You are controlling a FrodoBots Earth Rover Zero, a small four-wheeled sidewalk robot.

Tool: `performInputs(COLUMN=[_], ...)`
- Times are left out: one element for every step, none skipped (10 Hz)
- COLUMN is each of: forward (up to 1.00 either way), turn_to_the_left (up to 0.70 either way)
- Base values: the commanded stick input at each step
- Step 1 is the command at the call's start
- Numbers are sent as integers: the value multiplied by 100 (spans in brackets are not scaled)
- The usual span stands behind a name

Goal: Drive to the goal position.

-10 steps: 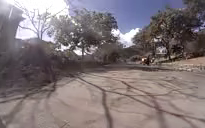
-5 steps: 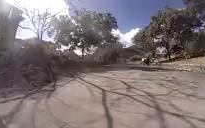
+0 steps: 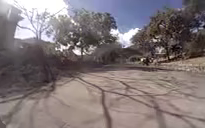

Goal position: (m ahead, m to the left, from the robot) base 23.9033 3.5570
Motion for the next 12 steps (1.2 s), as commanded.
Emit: performInputs(forward=[0, 0, 0, 0, 0, 0, 0, 0, 0, 0, 0, 0], turn_to_the_left=[-45, -45, -45, -45, -45, -45, -45, -45, -45, -35, -17, 0])
